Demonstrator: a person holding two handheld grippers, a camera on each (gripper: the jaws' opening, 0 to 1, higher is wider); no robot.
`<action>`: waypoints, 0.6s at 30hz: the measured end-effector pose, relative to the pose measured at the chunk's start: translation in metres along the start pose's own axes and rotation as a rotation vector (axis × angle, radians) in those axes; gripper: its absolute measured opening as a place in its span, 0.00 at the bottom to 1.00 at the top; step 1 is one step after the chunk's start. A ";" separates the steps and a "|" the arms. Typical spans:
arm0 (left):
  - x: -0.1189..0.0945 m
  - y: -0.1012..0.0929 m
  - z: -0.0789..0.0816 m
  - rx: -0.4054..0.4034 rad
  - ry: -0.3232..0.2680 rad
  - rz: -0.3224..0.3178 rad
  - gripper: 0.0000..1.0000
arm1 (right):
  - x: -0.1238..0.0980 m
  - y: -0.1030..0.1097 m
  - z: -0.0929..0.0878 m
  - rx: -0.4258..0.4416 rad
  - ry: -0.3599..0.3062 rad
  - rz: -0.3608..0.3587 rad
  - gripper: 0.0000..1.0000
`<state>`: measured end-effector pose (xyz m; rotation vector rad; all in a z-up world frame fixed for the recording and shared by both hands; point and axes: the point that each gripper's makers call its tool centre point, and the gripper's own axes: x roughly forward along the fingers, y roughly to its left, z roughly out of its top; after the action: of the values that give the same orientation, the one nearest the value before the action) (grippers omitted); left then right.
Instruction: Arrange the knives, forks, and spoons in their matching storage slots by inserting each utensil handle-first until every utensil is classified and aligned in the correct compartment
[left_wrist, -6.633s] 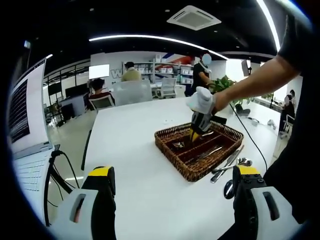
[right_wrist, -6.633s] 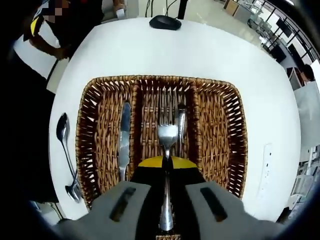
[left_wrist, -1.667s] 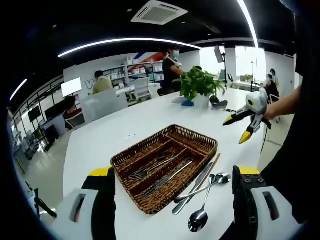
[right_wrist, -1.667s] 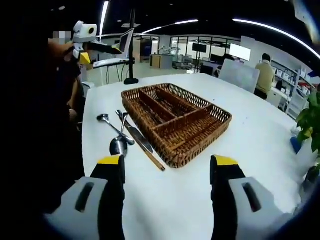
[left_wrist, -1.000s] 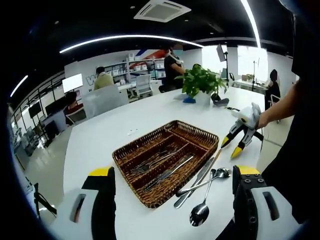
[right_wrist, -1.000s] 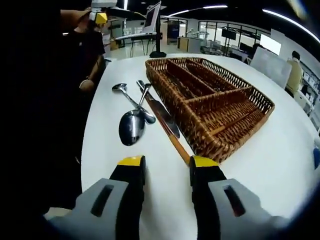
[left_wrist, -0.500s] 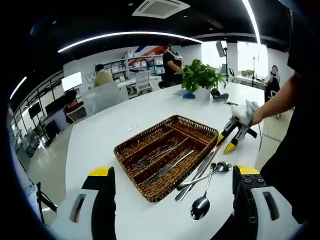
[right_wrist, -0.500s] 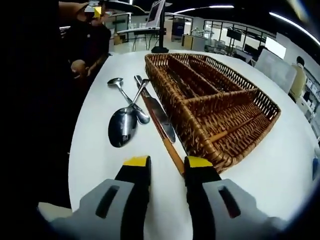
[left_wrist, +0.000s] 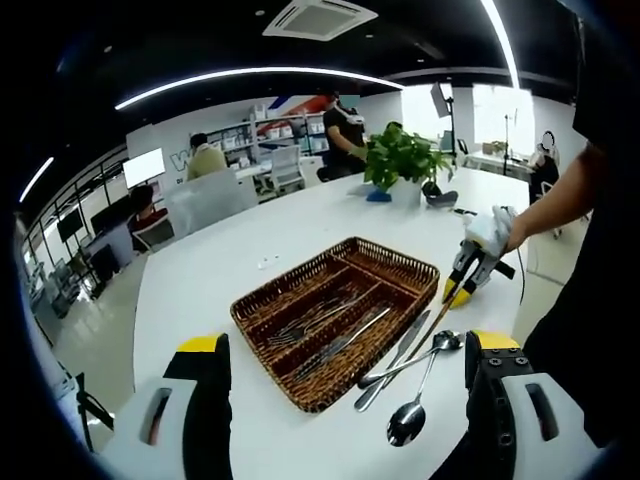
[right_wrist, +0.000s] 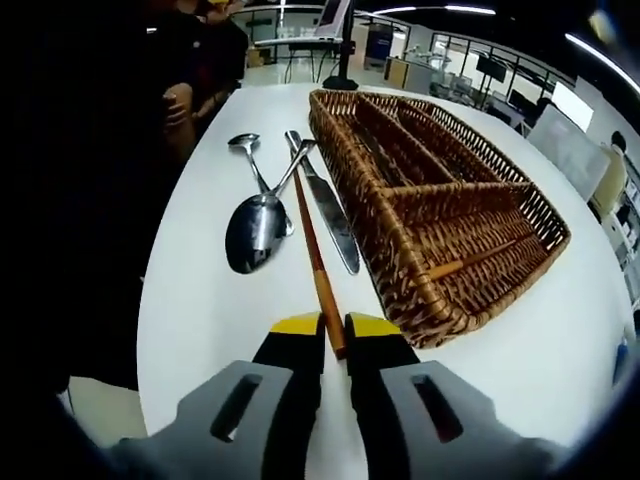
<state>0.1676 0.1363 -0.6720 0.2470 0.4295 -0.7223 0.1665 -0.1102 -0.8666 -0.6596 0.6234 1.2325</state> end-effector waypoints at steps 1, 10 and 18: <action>0.000 0.000 0.001 -0.002 -0.001 0.000 0.99 | 0.001 0.003 0.001 0.003 0.003 0.023 0.07; 0.002 0.003 0.003 0.005 -0.001 0.003 0.99 | 0.008 0.010 0.003 -0.072 0.021 0.135 0.07; 0.000 0.003 0.001 -0.002 -0.002 0.012 0.99 | 0.009 0.009 0.005 -0.070 0.041 0.155 0.04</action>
<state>0.1697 0.1378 -0.6708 0.2465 0.4267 -0.7103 0.1601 -0.0992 -0.8712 -0.7068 0.6777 1.3923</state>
